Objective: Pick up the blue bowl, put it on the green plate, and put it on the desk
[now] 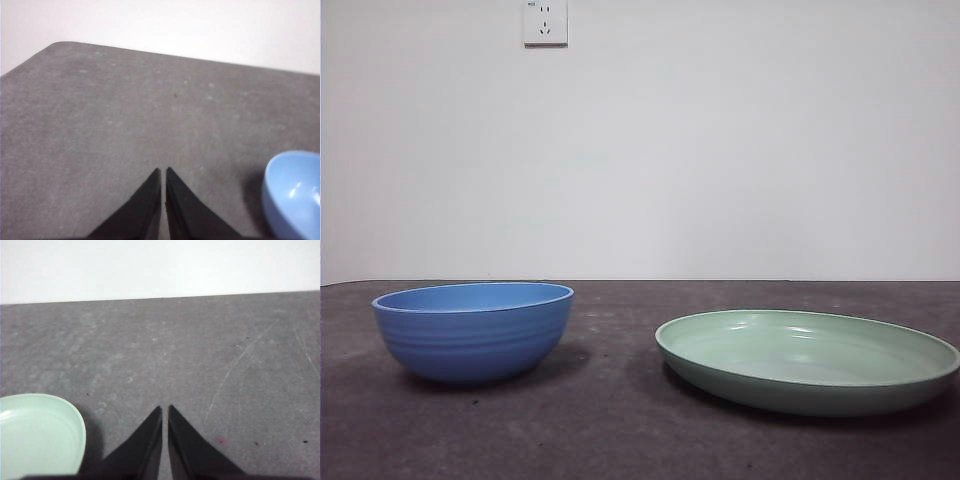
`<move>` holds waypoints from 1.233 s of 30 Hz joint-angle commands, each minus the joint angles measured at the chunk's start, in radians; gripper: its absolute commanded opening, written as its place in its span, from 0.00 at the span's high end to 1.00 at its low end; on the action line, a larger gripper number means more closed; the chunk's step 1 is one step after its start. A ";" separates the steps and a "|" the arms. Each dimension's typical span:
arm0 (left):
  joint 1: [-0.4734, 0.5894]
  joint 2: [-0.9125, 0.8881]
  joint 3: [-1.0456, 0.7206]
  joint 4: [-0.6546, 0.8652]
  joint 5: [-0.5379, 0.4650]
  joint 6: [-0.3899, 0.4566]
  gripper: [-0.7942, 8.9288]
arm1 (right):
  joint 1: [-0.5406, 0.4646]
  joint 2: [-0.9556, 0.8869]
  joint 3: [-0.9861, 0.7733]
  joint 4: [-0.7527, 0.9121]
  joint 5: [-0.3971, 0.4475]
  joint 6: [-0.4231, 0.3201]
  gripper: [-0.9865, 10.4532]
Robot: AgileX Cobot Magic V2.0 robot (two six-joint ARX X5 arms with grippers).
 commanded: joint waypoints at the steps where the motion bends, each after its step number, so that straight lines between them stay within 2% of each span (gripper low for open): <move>1: -0.002 0.013 0.053 0.016 0.002 -0.096 0.90 | 0.000 0.003 0.068 0.013 0.010 0.073 0.90; 5: -0.002 0.061 0.130 0.012 0.014 -0.140 0.90 | 0.000 0.052 0.175 -0.016 0.008 0.155 0.90; 10: -0.002 0.185 0.285 -0.003 0.059 -0.144 0.90 | 0.000 0.191 0.354 -0.122 -0.020 0.156 0.90; 15: -0.002 0.358 0.483 -0.092 0.124 -0.143 0.90 | 0.000 0.363 0.533 -0.200 -0.140 0.153 0.90; 21: -0.002 0.571 0.702 -0.161 0.280 -0.142 0.90 | 0.000 0.552 0.733 -0.328 -0.254 0.108 0.90; 28: -0.002 0.798 0.897 -0.275 0.468 -0.116 0.90 | 0.000 0.738 0.903 -0.466 -0.437 0.027 0.90; 34: -0.006 0.911 0.941 -0.329 0.620 -0.041 0.90 | 0.000 0.838 0.951 -0.567 -0.560 -0.028 0.90; 37: -0.013 0.957 0.941 -0.361 0.642 0.008 0.90 | 0.000 0.876 0.951 -0.618 -0.594 -0.056 0.90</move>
